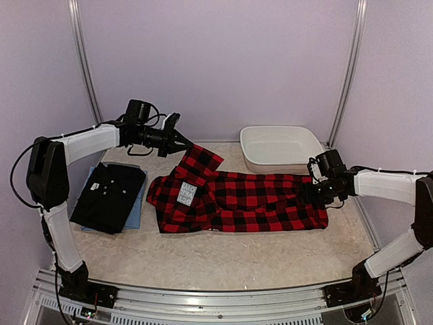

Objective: Fold and stack the long sleeve shirts
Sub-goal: Smooth out the rectangle-folded shirt at the center of the board.

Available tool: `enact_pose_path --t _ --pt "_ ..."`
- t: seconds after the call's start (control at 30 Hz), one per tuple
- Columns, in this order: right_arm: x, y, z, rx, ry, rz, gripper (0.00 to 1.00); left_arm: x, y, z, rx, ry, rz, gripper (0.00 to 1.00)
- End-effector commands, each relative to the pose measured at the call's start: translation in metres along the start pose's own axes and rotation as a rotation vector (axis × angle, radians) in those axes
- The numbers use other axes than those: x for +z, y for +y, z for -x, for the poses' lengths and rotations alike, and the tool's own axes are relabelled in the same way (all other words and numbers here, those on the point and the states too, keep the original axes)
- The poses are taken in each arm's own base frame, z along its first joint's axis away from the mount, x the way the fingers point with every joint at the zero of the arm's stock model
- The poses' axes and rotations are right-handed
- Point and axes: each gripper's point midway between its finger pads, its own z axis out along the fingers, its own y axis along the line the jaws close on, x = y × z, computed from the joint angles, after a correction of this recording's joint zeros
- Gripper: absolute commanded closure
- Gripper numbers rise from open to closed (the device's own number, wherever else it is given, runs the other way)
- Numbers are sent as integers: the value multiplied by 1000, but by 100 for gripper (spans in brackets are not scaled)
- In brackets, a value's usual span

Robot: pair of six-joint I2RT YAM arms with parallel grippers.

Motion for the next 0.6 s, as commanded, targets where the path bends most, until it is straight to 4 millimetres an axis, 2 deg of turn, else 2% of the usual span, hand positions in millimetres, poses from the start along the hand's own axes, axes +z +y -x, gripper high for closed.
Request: enact_pose_path --t 0.0,0.13,0.3,0.57 --pt "10 -24 -15 11 72 -29 35 -4 -4 -3 49 -10 -3 100" --pt "20 -36 -14 -12 104 -16 39 -4 1 -7 44 -5 0 100" --pt "34 -37 -14 -12 147 39 47 -3 0 -9 51 -3 -5 100" --pt "46 -32 -7 -38 144 87 54 -2 0 -9 54 0 -11 100"
